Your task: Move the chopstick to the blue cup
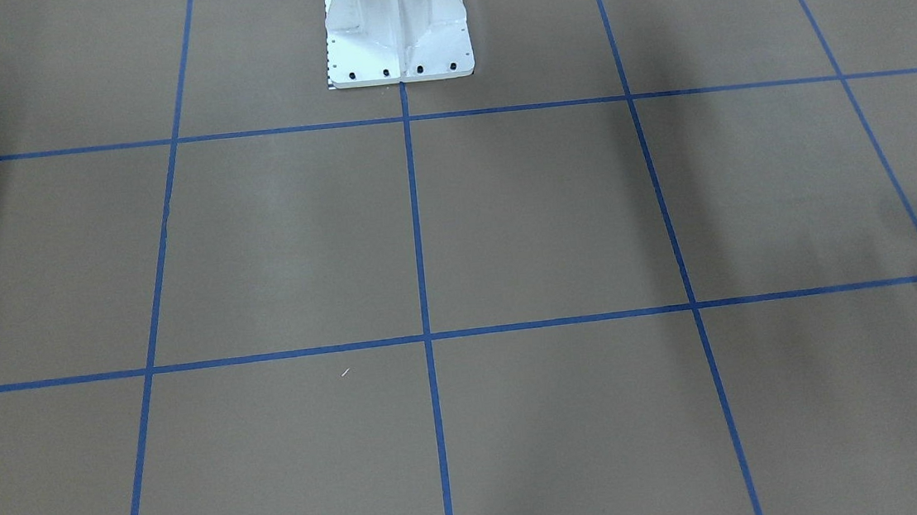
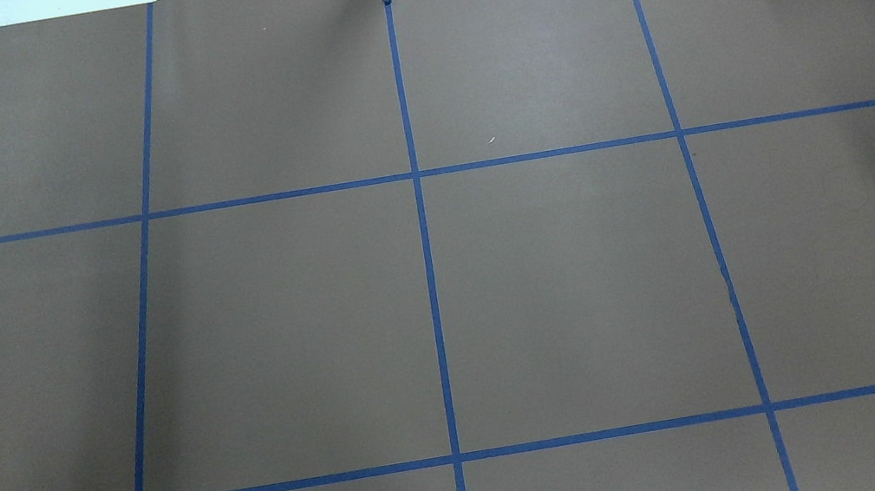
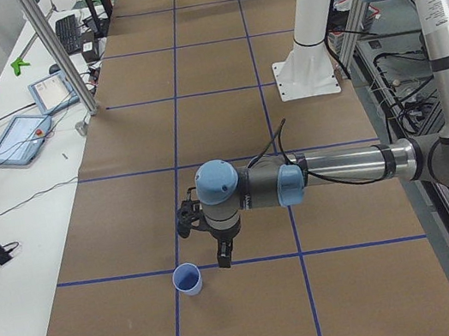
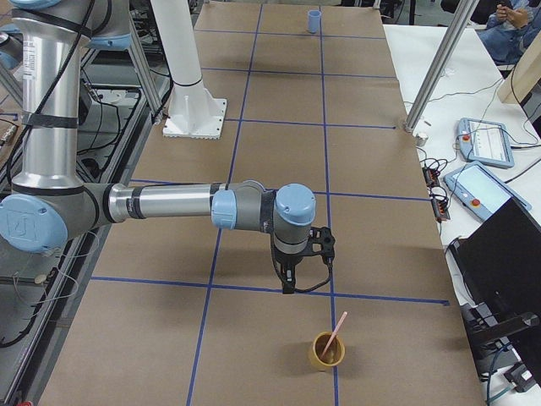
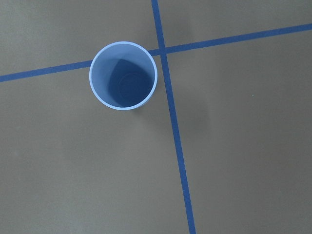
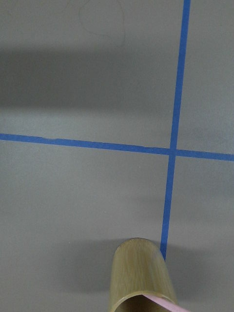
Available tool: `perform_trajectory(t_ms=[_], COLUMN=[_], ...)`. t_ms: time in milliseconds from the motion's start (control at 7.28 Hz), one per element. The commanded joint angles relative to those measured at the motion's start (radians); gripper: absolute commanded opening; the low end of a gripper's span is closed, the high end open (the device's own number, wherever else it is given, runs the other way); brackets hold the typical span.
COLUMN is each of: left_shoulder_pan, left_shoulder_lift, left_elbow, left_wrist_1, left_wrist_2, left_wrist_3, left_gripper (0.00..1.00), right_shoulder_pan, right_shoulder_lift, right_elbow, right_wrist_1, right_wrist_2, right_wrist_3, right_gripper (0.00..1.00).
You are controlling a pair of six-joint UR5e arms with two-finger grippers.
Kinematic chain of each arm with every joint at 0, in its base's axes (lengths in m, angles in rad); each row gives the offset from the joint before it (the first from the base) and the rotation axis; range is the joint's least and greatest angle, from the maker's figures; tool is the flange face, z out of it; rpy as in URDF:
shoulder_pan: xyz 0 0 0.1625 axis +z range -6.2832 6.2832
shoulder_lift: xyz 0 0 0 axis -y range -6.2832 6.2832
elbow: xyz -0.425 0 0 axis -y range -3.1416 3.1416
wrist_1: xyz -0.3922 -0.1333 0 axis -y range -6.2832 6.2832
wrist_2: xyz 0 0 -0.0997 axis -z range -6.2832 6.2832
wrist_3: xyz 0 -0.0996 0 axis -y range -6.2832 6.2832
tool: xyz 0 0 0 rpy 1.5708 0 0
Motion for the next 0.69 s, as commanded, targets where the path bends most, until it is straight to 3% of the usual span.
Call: perform_trajectory(t_ms=[0,549], left_shoulder_pan=[0.001,0.0], left_shoulder_lift=[0.0,-0.002], left_elbow=[-0.003,-0.081], left_wrist_1=[0.001,0.0], left_wrist_2=[-0.001,0.007], left_wrist_3=[0.002,0.007], left_gripper=[0.99,0.99], right_shoulder_pan=[0.0,0.0], right_shoulder_lift=[0.002,-0.007], right_elbow=[0.002,0.003], right_wrist_1=[0.0,0.0], right_wrist_2=[-0.001,0.001], right_wrist_3=[0.0,-0.005], right_gripper=[1.0,1.0])
